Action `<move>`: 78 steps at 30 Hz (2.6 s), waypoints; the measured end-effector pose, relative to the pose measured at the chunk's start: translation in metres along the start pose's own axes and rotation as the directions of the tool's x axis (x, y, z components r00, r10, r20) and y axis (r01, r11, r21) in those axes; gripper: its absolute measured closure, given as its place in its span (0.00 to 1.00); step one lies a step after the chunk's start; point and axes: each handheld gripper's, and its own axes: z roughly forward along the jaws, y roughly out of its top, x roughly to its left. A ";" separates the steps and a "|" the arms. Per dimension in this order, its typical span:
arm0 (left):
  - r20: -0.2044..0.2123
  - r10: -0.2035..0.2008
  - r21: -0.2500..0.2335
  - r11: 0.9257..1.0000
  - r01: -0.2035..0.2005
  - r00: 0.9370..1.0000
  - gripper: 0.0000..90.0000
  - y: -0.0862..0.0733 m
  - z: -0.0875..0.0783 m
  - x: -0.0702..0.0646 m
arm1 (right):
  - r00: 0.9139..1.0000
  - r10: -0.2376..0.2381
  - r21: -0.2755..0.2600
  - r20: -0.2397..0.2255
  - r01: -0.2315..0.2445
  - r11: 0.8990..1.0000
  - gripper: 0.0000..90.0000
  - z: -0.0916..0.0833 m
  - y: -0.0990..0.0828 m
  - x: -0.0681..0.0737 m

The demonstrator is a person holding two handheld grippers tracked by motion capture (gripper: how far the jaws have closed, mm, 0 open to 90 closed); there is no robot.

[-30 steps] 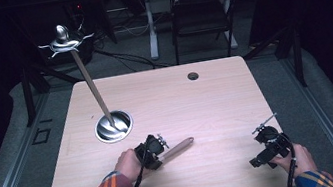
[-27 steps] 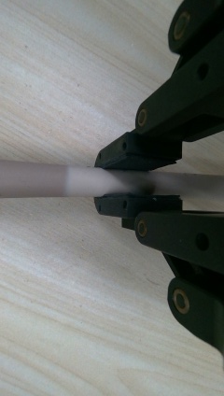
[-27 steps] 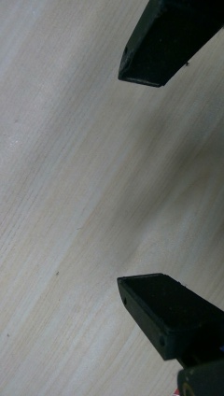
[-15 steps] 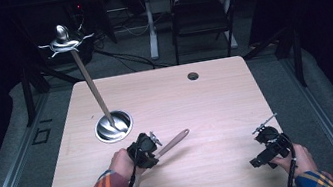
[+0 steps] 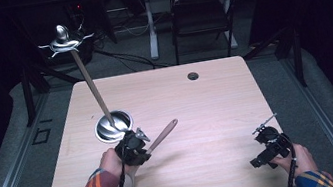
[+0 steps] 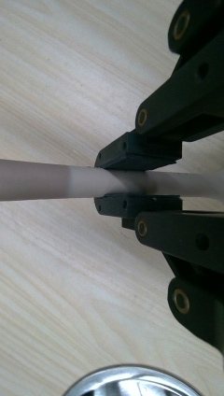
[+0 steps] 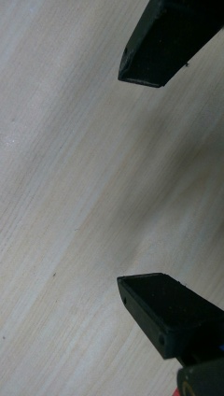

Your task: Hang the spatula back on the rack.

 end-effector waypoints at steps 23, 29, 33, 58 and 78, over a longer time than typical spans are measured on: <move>-0.044 -0.046 -0.094 0.995 0.042 0.998 0.86 -0.012 -0.026 0.014 | 1.000 0.008 0.002 -0.003 -0.008 1.000 0.04 0.000 -0.001 0.000; -0.070 -0.058 -0.125 0.991 0.049 0.996 0.86 -0.016 -0.036 0.017 | 1.000 0.010 -0.002 -0.002 -0.010 1.000 0.04 0.000 -0.001 0.000; -0.086 -0.069 -0.145 0.988 0.056 0.994 0.86 -0.020 -0.044 0.018 | 1.000 0.010 0.000 -0.002 -0.010 1.000 0.04 0.000 -0.001 0.000; -0.180 -0.182 -0.373 0.922 0.104 0.967 0.86 -0.051 -0.093 0.030 | 1.000 0.003 0.009 -0.001 -0.003 1.000 0.04 0.001 0.000 0.000; -0.236 -0.279 -0.490 0.861 0.134 0.931 0.86 -0.070 -0.109 0.049 | 1.000 0.003 0.016 0.002 -0.003 1.000 0.04 0.002 0.000 0.000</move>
